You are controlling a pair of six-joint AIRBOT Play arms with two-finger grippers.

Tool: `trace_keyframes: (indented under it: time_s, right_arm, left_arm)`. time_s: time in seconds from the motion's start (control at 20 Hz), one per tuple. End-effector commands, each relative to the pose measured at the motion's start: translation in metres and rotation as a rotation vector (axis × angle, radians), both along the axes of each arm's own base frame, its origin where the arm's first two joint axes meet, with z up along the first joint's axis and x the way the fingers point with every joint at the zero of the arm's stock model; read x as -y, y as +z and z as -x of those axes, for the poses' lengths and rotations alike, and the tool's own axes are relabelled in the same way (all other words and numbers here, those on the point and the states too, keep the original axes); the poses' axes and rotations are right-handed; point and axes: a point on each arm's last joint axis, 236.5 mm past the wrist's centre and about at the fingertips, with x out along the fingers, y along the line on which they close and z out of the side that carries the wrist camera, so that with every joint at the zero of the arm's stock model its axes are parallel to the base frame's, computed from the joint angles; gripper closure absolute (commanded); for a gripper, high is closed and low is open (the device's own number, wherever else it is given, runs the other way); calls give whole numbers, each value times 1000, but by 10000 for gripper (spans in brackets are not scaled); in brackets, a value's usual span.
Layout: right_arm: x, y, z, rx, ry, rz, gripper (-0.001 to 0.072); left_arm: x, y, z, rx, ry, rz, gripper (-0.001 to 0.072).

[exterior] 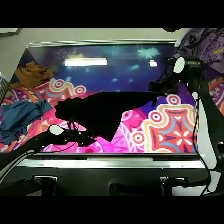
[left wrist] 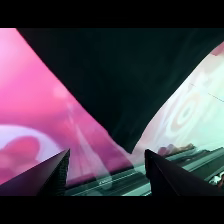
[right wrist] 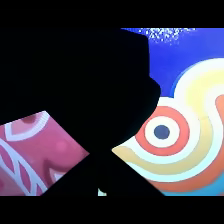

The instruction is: Fold the clothes and pants, and hang the long-sleeved shirts on hangers.

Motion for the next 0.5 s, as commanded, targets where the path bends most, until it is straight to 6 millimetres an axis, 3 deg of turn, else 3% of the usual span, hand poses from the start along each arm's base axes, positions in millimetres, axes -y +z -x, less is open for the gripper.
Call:
trace_keyframes:
  time_s: [0.0, 0.3, 0.45]
  right_arm:
    - [0, 0, 1, -5, 1, 1, 682]
    - [0, 0, 2, -6, 1, 1, 682]
    - [0, 0, 3, -10, 1, 1, 682]
  left_arm:
    - [12, -5, -4, 7, -2, 27, 168]
    - [30, -8, -36, 30, -21, 30, 168]
    - [43, -24, -38, -20, -47, 32, 174]
